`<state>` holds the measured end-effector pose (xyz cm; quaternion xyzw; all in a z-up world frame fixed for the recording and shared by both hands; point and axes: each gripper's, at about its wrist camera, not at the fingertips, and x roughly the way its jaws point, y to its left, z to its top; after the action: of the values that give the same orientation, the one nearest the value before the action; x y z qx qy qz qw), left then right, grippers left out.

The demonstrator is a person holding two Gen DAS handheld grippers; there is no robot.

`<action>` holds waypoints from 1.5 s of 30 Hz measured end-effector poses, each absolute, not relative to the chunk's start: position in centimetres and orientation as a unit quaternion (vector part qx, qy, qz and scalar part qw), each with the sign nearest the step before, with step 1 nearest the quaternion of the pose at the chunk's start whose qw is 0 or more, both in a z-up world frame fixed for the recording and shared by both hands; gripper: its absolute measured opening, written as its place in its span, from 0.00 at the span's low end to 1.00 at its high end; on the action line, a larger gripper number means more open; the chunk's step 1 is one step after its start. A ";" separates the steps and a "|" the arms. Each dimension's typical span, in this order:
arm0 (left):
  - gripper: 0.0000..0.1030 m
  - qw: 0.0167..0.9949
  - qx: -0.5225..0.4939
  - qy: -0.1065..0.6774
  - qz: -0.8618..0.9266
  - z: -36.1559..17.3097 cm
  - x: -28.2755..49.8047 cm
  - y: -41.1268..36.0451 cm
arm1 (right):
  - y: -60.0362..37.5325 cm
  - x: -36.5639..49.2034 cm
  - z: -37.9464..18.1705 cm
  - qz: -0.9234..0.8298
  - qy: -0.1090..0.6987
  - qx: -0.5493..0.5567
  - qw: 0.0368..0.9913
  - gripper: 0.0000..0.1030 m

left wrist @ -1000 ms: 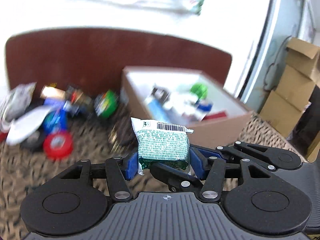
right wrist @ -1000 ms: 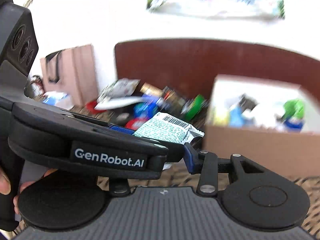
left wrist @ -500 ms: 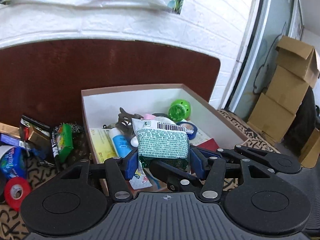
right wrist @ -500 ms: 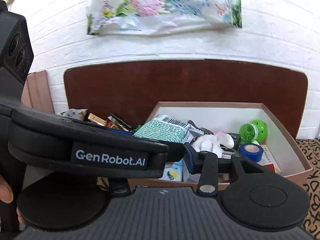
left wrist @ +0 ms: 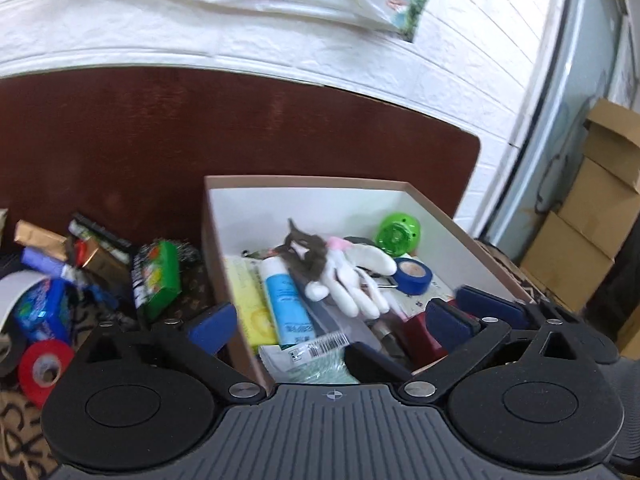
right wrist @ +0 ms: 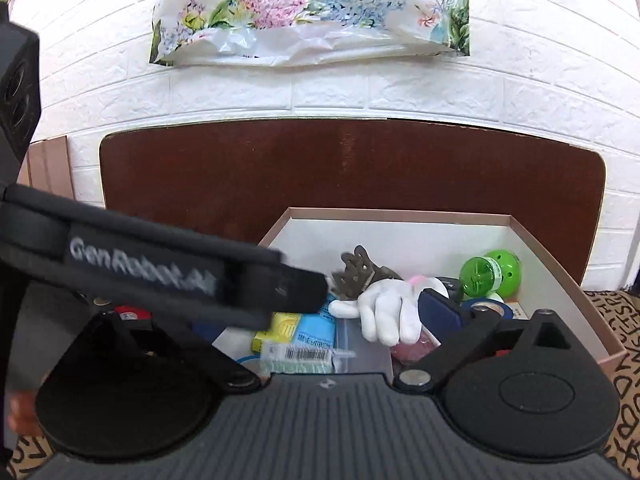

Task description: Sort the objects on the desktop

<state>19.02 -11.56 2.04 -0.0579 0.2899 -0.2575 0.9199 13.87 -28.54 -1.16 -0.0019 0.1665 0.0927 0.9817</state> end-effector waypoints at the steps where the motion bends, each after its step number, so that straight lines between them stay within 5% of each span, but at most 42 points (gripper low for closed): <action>1: 1.00 0.920 -0.062 0.294 -0.254 2.0 18.7 -11.3 | -28.7 13.6 -1.1 0.088 0.171 0.004 0.981 1.00; 45: 1.00 0.955 0.012 0.255 -0.149 3.7 -1.6 -12.7 | -32.2 -5.0 -0.2 -0.052 0.238 0.039 0.969 1.00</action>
<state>-1.62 -12.75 3.69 0.0115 0.2547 -0.1493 0.9554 -5.04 -32.18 -0.19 0.0386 0.2377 -0.0525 0.9691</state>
